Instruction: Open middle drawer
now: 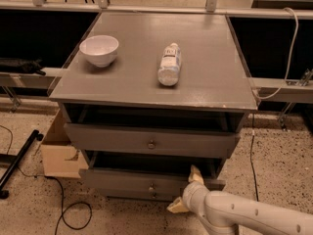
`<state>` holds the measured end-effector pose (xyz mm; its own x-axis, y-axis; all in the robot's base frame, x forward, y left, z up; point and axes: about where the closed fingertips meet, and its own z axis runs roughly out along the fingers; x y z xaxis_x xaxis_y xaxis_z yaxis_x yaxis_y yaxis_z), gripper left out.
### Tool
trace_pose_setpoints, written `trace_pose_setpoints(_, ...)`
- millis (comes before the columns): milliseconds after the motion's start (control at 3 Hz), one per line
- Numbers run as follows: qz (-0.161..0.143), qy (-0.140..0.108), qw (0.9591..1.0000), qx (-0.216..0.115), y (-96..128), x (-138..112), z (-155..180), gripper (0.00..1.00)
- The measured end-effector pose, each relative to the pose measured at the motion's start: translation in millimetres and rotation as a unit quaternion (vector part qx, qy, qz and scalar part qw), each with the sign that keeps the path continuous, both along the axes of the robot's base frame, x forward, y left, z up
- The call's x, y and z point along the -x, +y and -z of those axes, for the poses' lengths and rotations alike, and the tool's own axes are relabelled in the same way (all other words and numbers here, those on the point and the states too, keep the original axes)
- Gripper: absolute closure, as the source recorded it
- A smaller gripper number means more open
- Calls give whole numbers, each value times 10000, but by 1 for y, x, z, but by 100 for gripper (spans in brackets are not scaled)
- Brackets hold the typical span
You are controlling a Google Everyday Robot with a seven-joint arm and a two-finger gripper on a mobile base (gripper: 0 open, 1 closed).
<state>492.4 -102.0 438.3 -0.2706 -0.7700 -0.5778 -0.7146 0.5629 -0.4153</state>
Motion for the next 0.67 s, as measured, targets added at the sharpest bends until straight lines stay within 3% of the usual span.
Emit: trace_pose_setpoints(667, 70, 30, 10000, -34, -4, -3, 0, 0)
